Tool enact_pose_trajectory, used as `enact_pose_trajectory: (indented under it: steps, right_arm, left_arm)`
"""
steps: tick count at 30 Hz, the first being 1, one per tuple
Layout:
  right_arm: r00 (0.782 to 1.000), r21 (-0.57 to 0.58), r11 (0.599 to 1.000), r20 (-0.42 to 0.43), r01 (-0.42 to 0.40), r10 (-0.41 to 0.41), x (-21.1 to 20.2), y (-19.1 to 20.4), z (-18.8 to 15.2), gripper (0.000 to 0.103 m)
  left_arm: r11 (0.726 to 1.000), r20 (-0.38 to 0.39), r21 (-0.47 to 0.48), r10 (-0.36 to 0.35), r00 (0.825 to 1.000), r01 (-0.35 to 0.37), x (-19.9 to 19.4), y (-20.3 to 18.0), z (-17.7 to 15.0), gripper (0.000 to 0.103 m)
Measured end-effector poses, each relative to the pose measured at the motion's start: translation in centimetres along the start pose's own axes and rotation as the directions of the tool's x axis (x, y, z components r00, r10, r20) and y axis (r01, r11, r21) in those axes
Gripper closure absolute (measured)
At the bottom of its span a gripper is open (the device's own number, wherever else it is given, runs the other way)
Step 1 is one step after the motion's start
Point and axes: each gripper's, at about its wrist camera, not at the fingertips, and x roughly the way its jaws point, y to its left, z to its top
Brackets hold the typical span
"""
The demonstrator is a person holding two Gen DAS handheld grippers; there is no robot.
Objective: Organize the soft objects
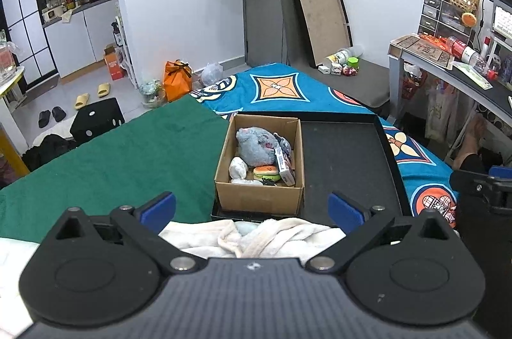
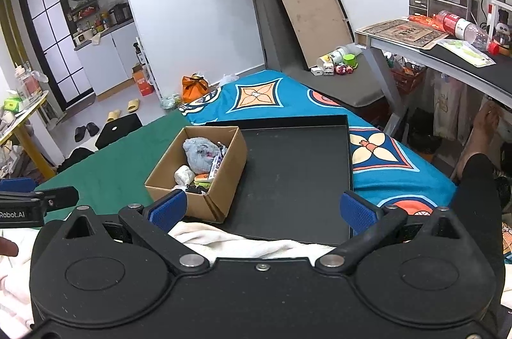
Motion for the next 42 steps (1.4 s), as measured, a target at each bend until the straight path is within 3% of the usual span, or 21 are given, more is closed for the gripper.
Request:
enact_pose_trajectory:
  steps: [42]
  right_arm:
    - [0.999,-0.019,0.999,0.024,-0.036,0.037,-2.0,0.8,-0.6,0.0]
  left_arm:
    - [0.999,0.049,-0.038,-0.005,0.999,0.007,-3.6,0.9,-1.0,0.001]
